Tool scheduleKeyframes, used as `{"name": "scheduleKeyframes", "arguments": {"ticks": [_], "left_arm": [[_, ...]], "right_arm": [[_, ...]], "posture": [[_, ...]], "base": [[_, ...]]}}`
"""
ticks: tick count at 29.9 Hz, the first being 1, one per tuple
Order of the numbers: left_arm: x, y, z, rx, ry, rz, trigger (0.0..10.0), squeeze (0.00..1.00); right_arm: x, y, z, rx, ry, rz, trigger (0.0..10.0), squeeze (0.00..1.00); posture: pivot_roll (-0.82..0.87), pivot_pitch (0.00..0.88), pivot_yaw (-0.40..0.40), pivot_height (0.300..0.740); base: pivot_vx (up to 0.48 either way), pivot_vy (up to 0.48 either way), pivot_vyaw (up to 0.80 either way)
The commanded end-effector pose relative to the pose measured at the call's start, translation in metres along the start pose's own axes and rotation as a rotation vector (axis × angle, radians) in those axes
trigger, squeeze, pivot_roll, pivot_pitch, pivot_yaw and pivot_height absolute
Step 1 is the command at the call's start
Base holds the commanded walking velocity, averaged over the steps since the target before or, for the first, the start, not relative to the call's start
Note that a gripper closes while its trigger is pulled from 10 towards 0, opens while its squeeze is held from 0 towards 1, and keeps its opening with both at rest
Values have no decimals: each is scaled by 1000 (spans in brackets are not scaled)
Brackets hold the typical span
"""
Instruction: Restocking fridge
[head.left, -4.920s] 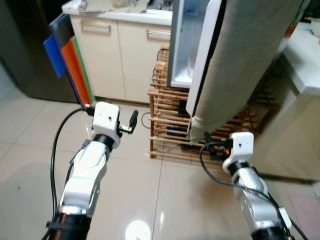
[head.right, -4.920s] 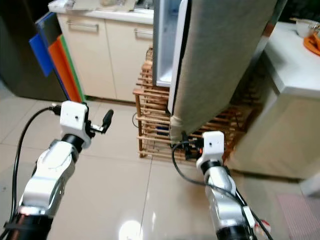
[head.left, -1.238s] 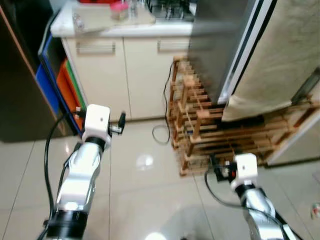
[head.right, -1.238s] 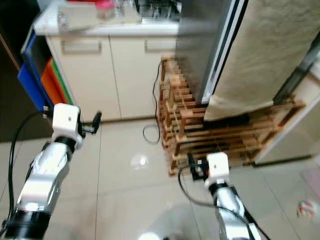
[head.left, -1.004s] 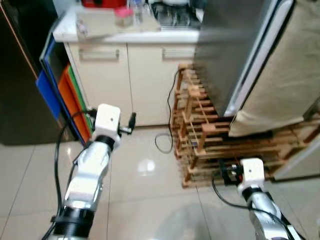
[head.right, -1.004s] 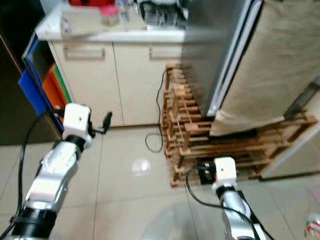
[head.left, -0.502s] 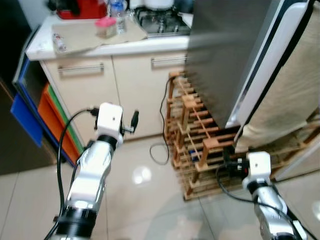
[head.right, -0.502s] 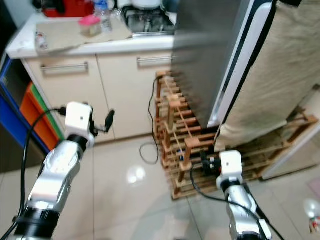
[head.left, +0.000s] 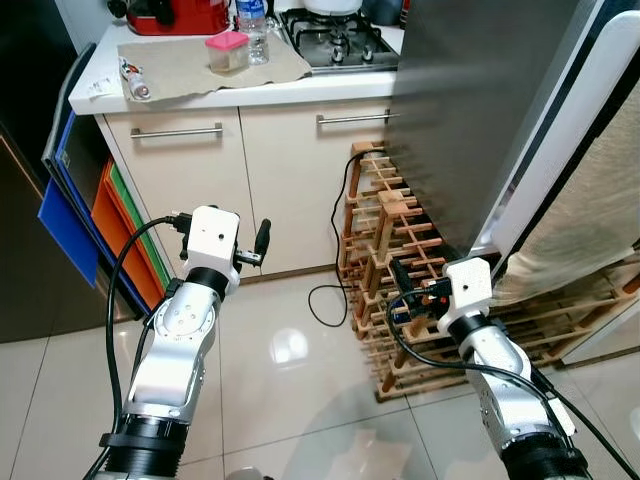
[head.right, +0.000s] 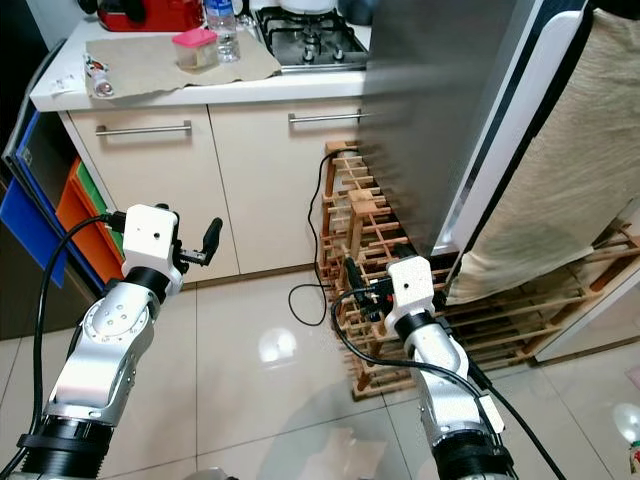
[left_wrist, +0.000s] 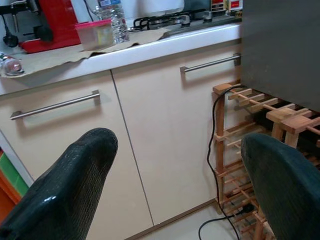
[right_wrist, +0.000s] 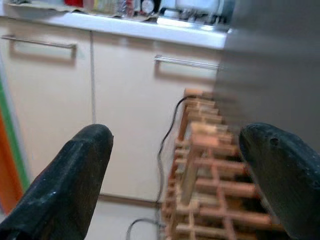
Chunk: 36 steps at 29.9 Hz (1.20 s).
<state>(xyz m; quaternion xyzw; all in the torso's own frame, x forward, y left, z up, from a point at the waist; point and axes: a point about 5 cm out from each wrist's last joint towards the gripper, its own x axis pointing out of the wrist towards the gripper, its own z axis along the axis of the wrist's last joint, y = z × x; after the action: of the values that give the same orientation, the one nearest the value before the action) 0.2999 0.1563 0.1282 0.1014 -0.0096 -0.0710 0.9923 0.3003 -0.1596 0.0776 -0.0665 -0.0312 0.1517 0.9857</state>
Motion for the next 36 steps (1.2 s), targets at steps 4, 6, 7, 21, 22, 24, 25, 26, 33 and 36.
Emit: {"name": "scheduleKeyframes", "arguments": {"ticks": [4, 6, 7, 21, 22, 24, 25, 26, 33, 36], "left_arm": [[-2, -3, -1, 17, 8, -8, 10000, 0], [-2, -3, -1, 18, 8, -8, 10000, 0], [-2, -3, -1, 18, 8, -8, 10000, 0], [-2, -6, -1, 12, 17, -7, 10000, 0], [-1, -7, -1, 12, 16, -10, 10000, 0], [-1, -8, 0, 9, 13, -13, 10000, 0], [-1, -8, 1, 6, 10, -15, 10000, 0], [-1, -8, 1, 4, 8, -16, 10000, 0], [-4, -13, 2, -24, 1, -30, 10000, 0], [-6, -16, 1, -29, 8, -41, 10000, 0]], "right_arm": [[14, -28, 10, -53, -2, -97, 10000, 0], [18, -36, 13, -69, 2, -127, 10000, 0], [18, -36, 13, -69, 2, -127, 10000, 0], [1, -104, 3, -191, 149, -418, 10000, 0], [-3, -111, 2, -211, 160, -440, 10000, 0], [-12, -123, 1, -246, 181, -486, 10000, 0], [-22, -133, -1, -288, 208, -531, 10000, 0], [-31, -143, -3, -328, 238, -575, 10000, 0], [-106, -189, -22, -497, 463, -803, 10000, 0], [-135, -194, -32, -534, 523, -883, 10000, 0]], "posture": [[7, 0, 7, 731], [11, 0, 6, 731], [11, 0, 6, 731], [3, 0, 7, 731], [2, 0, 7, 731], [0, 0, 1, 731], [-1, 0, -3, 731], [-1, 0, -3, 731], [-19, 0, -15, 731], [-26, 0, -19, 731]], "base": [[0, 0, 0], [0, 0, 0], [0, 0, 0], [0, 0, 0], [0, 0, 0], [0, 0, 0], [0, 0, 0], [0, 0, 0], [0, 0, 0], [0, 0, 0]]}}
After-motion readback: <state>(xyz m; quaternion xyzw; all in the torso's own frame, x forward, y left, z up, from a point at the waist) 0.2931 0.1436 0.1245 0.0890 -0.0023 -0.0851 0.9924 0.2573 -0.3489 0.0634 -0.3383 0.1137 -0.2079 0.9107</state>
